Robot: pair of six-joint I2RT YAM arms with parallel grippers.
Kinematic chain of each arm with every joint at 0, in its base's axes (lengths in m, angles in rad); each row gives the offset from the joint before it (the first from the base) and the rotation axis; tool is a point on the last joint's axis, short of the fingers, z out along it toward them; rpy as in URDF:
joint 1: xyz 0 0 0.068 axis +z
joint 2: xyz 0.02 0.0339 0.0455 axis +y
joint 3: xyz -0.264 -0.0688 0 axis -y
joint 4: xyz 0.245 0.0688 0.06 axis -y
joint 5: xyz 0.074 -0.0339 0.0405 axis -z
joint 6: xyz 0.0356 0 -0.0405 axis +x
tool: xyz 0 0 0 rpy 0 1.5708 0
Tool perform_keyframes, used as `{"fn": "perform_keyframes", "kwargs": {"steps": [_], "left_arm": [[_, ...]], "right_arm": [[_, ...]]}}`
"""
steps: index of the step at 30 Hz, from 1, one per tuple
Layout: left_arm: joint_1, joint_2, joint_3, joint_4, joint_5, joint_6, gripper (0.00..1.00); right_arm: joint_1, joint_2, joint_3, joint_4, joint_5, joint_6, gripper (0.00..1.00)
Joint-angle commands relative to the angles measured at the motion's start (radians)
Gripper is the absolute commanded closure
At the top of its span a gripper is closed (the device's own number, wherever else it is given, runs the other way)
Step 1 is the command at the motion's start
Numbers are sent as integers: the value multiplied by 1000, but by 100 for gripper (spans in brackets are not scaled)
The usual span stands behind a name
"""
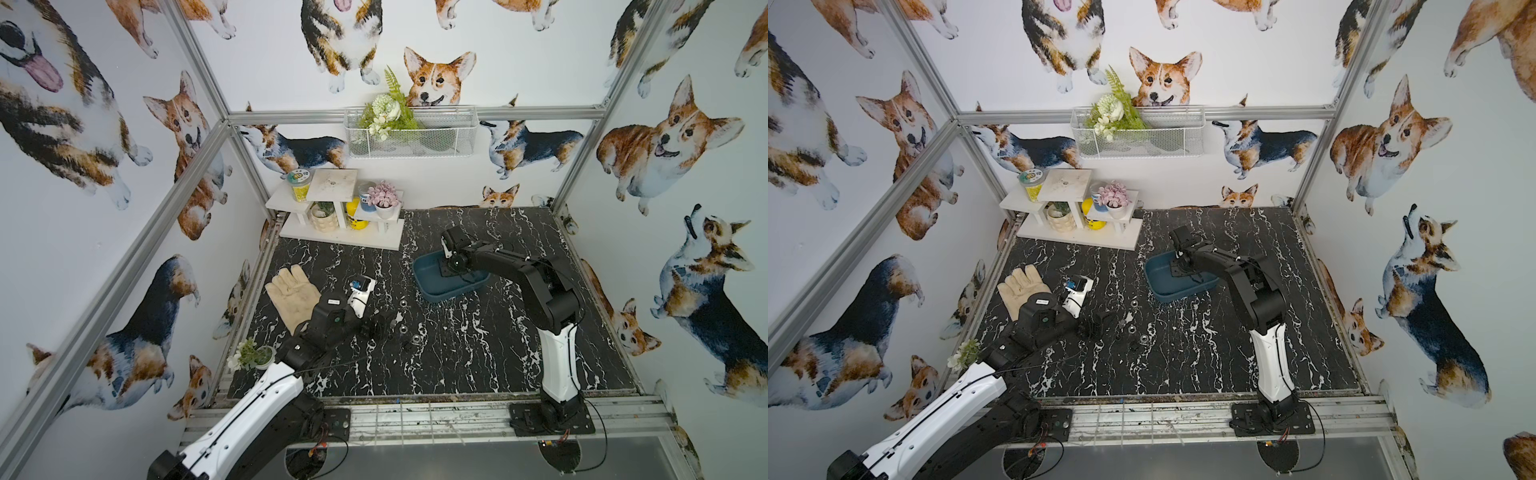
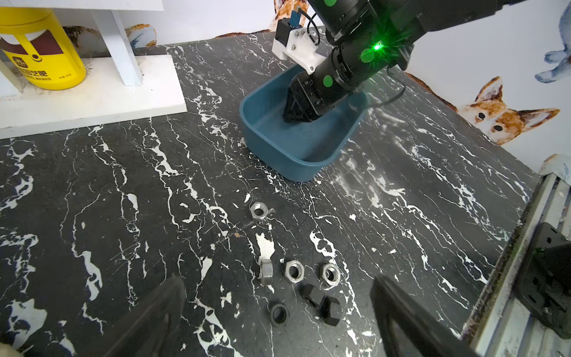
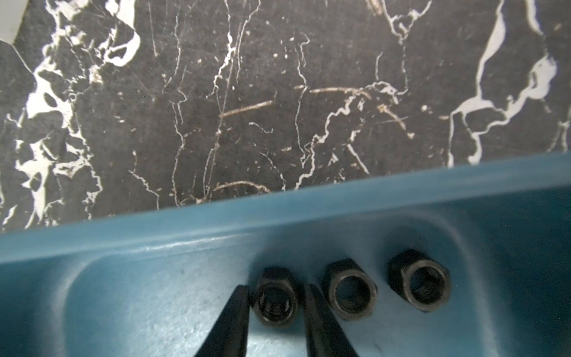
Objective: Put the nuts on the desktop into the storage box
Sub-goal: Place the nut in the storage box, then pick up the nut from the center of the board.
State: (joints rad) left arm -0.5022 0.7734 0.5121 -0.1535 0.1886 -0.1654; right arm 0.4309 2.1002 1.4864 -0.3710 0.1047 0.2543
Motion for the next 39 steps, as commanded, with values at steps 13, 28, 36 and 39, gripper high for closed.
{"fn": "perform_keyframes", "kwargs": {"steps": [13,28,36,39], "left_arm": [[2,139,77,-45,75,-259,0],[-1,528,329,-340,24,-271,15],[-101,651,383,-375,-123,-193,37],[-186,721,440,-417,-209,-153,41]], "right_arm": [[20,-295,-121,74,-4,-37,44],[52,-963,-673,398,-160,-82,0],[52,-1057,-779,386,-303,-51,0],[52,-1085,-825,428,-327,-45,0]]}}
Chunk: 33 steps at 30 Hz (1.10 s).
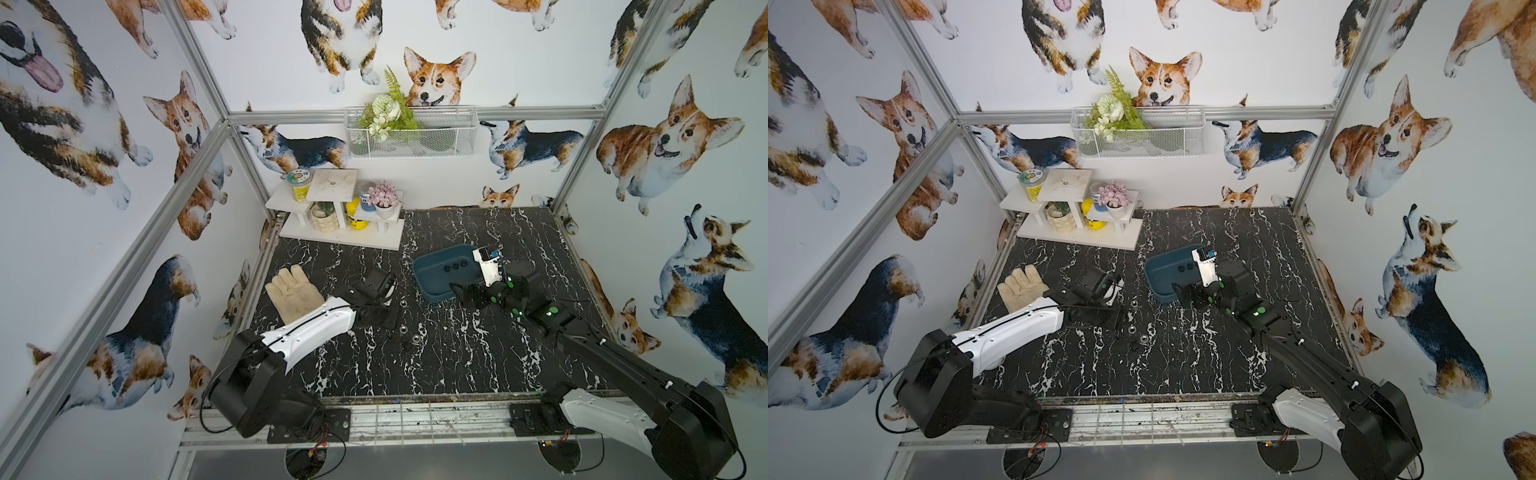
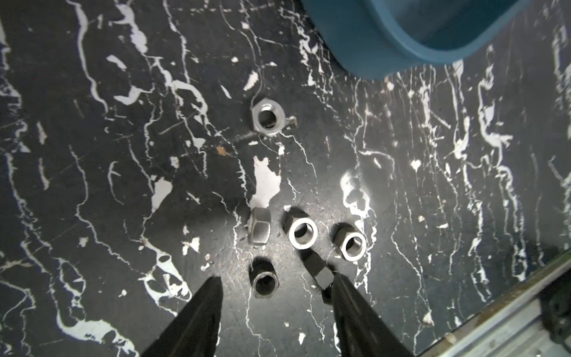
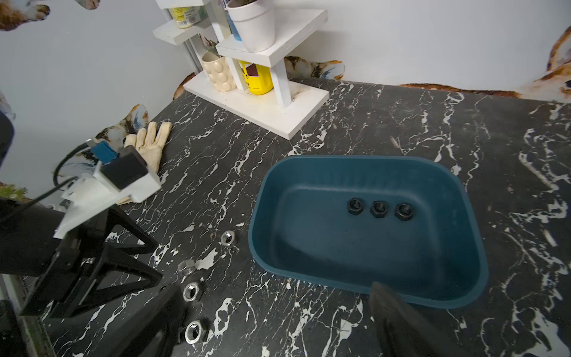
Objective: Put the nuts on the desktop into the storage box
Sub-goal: Pick up the nut from the center of the board.
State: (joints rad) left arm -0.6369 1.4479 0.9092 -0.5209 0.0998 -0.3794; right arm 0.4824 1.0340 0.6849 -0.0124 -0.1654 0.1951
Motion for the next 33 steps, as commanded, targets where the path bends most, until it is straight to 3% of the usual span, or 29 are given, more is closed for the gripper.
{"fn": "perform_keyframes", "kwargs": {"steps": [1,4,8,19,29,33], "left_arm": [[-74,75,71,-75,-151,63,42],[-116,147,125,-113,-234,46,45],[-115,171,141,-99,-232,51,47],[-38,265,114,-49,-108,33,54],[-25,290,107,-27,-65,31,78],[-25,294,104,-36,-101,34,80]], "right_arm": [[1,-27,-34,78,-55,21,0],[2,-51,-52,87,-58,25,0],[6,-81,-67,81,-46,20,0],[7,-123,-65,24,-34,-5,1],[9,-126,-48,16,-33,15,3],[13,-131,-57,24,-47,18,4]]}}
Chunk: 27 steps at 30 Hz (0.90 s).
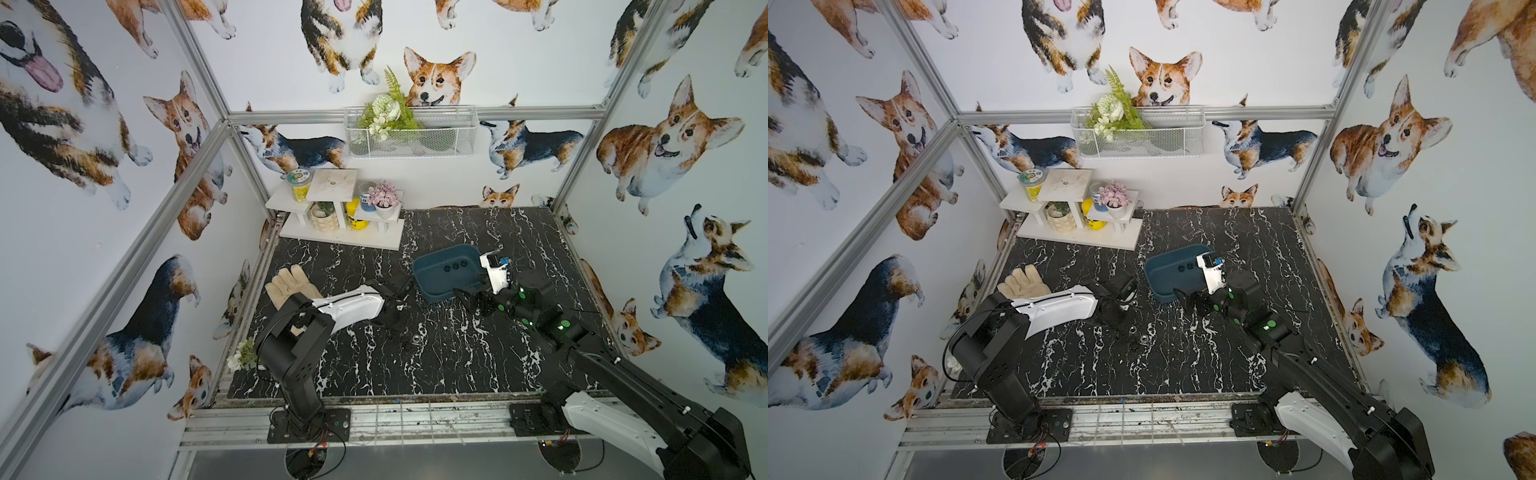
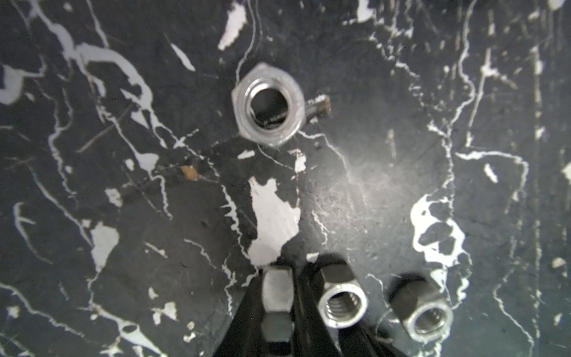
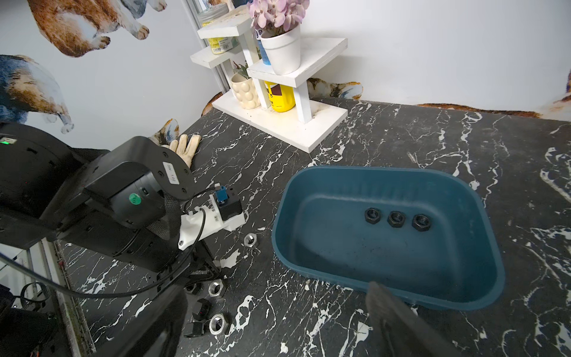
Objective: Put the nuts on the desktop into the storage box
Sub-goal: Pick up the nut from the center of the board.
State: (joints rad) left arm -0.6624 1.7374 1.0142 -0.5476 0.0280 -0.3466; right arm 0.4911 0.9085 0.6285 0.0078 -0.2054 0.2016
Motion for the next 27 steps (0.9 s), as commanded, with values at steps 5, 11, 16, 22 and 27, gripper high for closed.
{"fn": "perform_keyframes", "kwargs": {"steps": [5,11,16,22,27], "left_arm": [[16,-35,-7,18,49,25,90],[62,-139,10,17,199,17,96],[73,-224,25,5,408,32,93],[67,-294,-24,89,766,12,92],[43,-341,-66,123,822,33,92]], "right_arm": [[24,-32,-44,60,-45,-34,4],[94,-98,-168,253,-162,-180,2],[194,-70,-188,303,-151,-343,0],[348,50,-152,274,-25,-527,0],[366,129,-113,235,-8,-545,0]]}}
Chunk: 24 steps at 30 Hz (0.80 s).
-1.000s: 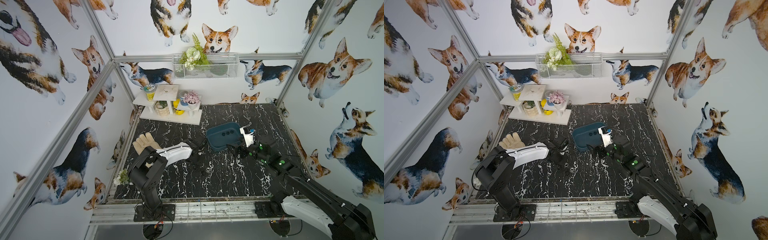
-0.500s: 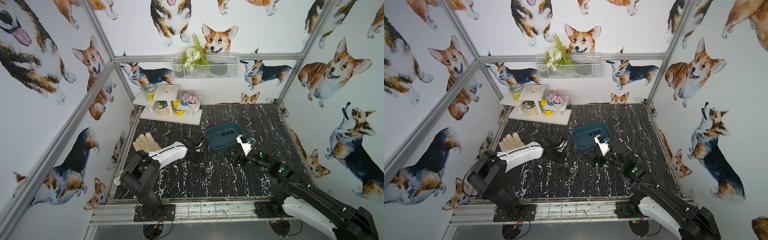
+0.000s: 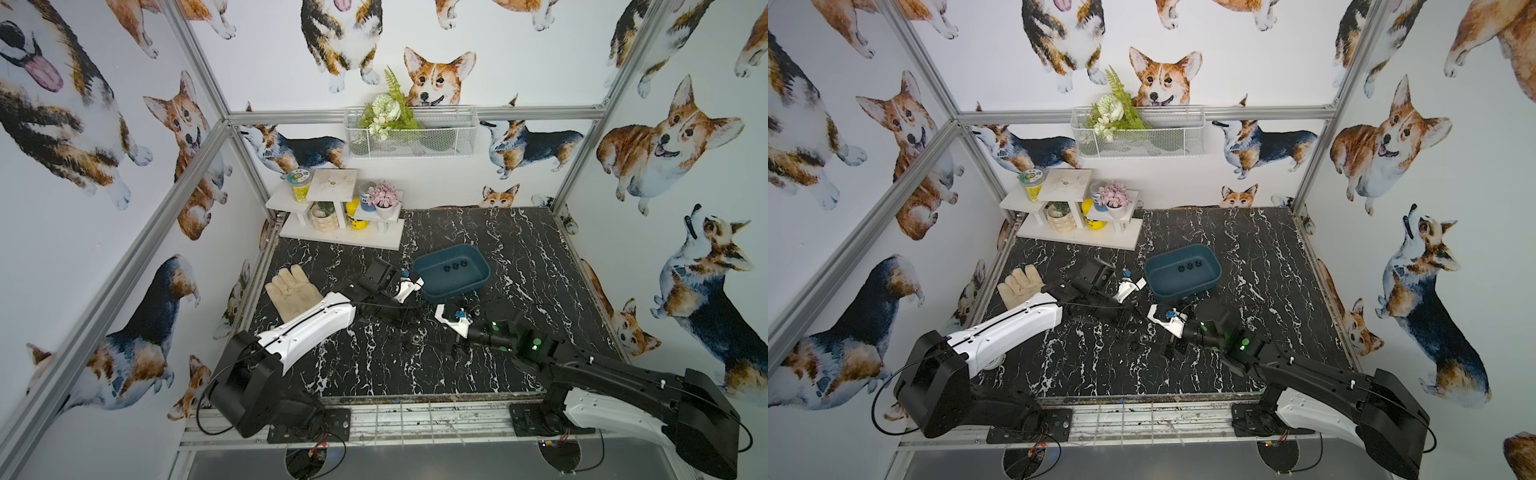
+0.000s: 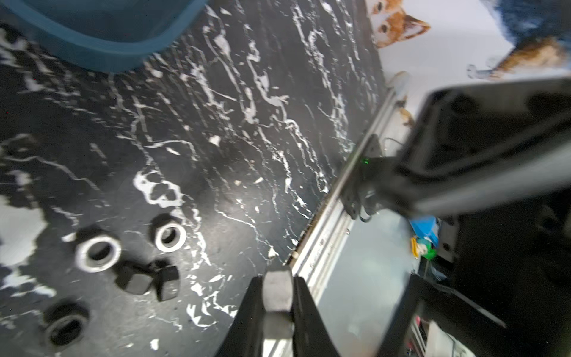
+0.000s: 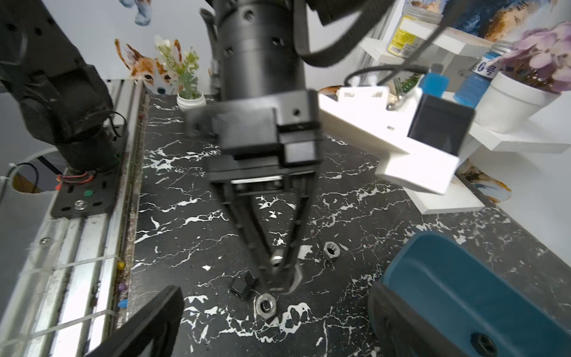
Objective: Put the nuts on the desktop into the storage box
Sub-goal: Pick up the nut from the center of the board.
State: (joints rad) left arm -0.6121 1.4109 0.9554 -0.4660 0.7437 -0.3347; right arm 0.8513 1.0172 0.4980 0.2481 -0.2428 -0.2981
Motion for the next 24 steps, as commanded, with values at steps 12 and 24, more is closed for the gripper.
{"fn": "perform_keyframes", "kwargs": {"steps": [12,24], "left_arm": [[-25,-14,-24,68,161,17,91],[-24,2,-20,80,194,6,84]], "right_arm": [[26,71,74,-94,3,-84,39],[26,58,84,-117,58,-150,84]]}}
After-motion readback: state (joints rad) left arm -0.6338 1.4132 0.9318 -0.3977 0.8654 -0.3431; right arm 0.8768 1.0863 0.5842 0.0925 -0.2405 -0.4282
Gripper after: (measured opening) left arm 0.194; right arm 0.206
